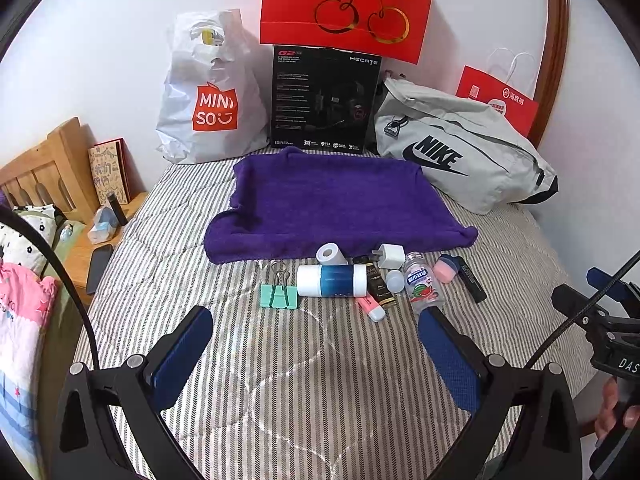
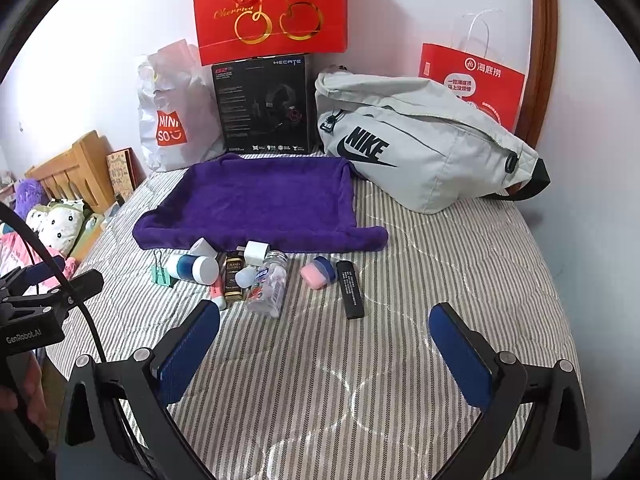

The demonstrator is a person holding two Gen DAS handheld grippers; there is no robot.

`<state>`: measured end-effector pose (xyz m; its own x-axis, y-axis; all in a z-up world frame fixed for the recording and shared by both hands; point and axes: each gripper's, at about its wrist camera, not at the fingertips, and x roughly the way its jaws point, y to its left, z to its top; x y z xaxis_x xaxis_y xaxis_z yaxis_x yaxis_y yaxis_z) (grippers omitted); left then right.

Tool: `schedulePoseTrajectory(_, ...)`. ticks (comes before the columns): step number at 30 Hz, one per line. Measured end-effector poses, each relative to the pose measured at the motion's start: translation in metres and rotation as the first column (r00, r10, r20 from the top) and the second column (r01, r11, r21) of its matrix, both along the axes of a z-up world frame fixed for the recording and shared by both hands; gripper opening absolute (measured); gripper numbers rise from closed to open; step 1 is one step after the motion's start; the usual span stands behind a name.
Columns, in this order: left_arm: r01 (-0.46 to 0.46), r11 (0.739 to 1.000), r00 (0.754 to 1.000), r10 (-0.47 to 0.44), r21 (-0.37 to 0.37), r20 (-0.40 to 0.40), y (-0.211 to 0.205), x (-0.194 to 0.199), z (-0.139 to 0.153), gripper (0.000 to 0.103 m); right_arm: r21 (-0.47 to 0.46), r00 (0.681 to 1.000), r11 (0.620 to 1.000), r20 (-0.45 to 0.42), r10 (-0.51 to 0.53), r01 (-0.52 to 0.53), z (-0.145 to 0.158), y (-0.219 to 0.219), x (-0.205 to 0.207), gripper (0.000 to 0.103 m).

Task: Organize rigid objects

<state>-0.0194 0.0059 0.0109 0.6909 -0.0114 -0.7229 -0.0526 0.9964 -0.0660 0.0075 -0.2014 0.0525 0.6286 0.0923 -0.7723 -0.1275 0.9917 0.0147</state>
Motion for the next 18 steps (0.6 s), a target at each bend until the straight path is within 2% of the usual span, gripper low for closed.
schedulePoseTrajectory(18, -0.003, 1.0, 1.0, 0.003, -0.006, -0.002, 0.0031, -0.0003, -0.0009, 0.103, 0.006, 1.0, 1.0, -0.002, 0.003, -0.003, 0.0005, 0.0008, 0.0, 0.103)
